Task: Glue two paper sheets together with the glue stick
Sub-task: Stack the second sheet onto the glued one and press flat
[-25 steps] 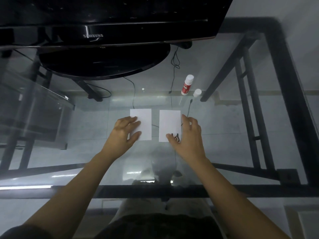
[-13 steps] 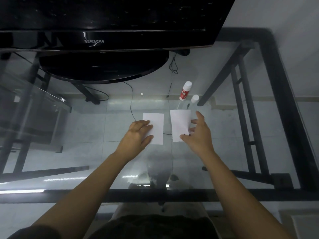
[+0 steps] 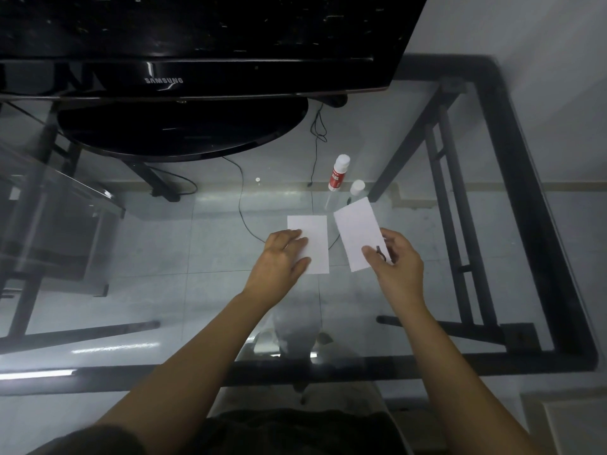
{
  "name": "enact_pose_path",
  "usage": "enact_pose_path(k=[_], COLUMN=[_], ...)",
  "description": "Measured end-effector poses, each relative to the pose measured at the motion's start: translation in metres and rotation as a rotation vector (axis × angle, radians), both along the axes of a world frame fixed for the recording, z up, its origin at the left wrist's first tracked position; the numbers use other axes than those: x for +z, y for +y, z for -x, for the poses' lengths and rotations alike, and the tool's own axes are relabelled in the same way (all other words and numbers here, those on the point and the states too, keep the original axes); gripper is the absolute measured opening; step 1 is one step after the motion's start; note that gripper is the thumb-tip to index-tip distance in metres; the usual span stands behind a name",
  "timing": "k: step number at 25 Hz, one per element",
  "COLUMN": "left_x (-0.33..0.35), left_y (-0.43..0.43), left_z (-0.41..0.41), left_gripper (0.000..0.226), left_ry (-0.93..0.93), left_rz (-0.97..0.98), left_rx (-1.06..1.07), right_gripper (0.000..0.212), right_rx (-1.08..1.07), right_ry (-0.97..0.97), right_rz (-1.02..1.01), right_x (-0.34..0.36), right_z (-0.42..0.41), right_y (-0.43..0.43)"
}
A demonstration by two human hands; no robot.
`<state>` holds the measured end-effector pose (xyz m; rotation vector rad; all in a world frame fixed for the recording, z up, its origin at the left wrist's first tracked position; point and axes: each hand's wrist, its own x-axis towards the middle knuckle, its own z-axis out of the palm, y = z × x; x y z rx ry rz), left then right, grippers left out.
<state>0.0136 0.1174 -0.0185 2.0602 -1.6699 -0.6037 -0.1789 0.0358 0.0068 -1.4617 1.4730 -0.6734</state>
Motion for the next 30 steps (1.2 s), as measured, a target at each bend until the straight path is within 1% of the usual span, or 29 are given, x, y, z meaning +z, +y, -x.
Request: enact_pose_path(k=[2,7,9,11,13,15,16,17,18,19,20,21,23,24,25,26,27,28,30], left_x=[-0.001,-0.004,-0.006,-0.005,-0.001,0.009,0.016,0.024,0.033,0.04,0.045,0.049,0.053,0.054,0.052,0.05,0.049,0.048,0.044], left_y=[0.0,-0.001,-0.001,0.0,0.001,0.0,-0.002,-0.005,-0.009,-0.012,-0.015,-0.017,-0.019,-0.021,-0.023,-0.025,-0.026,-0.026,-0.024], left_z=[0.0,0.001,0.002,0.001,0.001,0.0,-0.003,-0.006,-0.009,-0.011,-0.011,-0.009,-0.004,-0.003,-0.006,-0.01,-0.014,-0.018,-0.021], left_gripper=[0.041,0.042,0.042,0.043,0.043,0.036,0.031,0.028,0.026,0.027,0.028,0.024,0.016,0.02,0.024,0.026,0.025,0.022,0.012], left_ry=[-0.003,-0.028,-0.031,-0.009,0.064,0.176,0.279,0.46,0.686,0.873,0.966,1.001,1.002,0.986,0.967,0.952,0.951,0.957,0.98], left_rz=[-0.005,0.005,0.011,0.008,0.037,0.111,0.122,0.101,0.055,0.013,-0.023,-0.05,-0.042,-0.024,-0.015,-0.016,-0.025,-0.043,-0.115], left_rx=[0.005,0.01,0.008,0.003,0.044,0.218,0.335,0.435,0.492,0.514,0.508,0.491,0.508,0.533,0.56,0.575,0.575,0.565,0.525], right_gripper=[0.031,0.027,0.025,0.027,0.029,0.03,0.031,0.032,0.035,0.038,0.041,0.043,0.05,0.057,0.067,0.076,0.077,0.072,0.051], right_rx=[-0.048,-0.098,-0.054,0.023,0.107,0.188,0.224,0.259,0.29,0.314,0.331,0.346,0.4,0.447,0.503,0.546,0.534,0.448,0.153], right_ry=[-0.037,-0.072,-0.069,-0.024,0.041,0.083,0.106,0.138,0.177,0.214,0.241,0.261,0.297,0.321,0.329,0.296,0.224,0.13,-0.024], right_rz=[0.058,0.228,0.314,0.404,0.476,0.531,0.566,0.605,0.638,0.658,0.666,0.67,0.672,0.648,0.589,0.503,0.421,0.359,0.197], right_x=[0.001,0.0,0.0,0.0,0.0,0.0,0.001,0.001,0.0,0.0,0.001,0.002,0.002,0.002,0.002,0.004,0.005,0.006,0.01], right_z=[-0.002,-0.008,-0.012,-0.015,-0.017,-0.018,-0.02,-0.023,-0.027,-0.031,-0.036,-0.04,-0.045,-0.045,-0.045,-0.044,-0.044,-0.044,-0.047], right_y=[0.007,0.019,0.02,0.021,0.022,0.024,0.025,0.028,0.031,0.033,0.035,0.037,0.04,0.043,0.046,0.049,0.05,0.047,0.03])
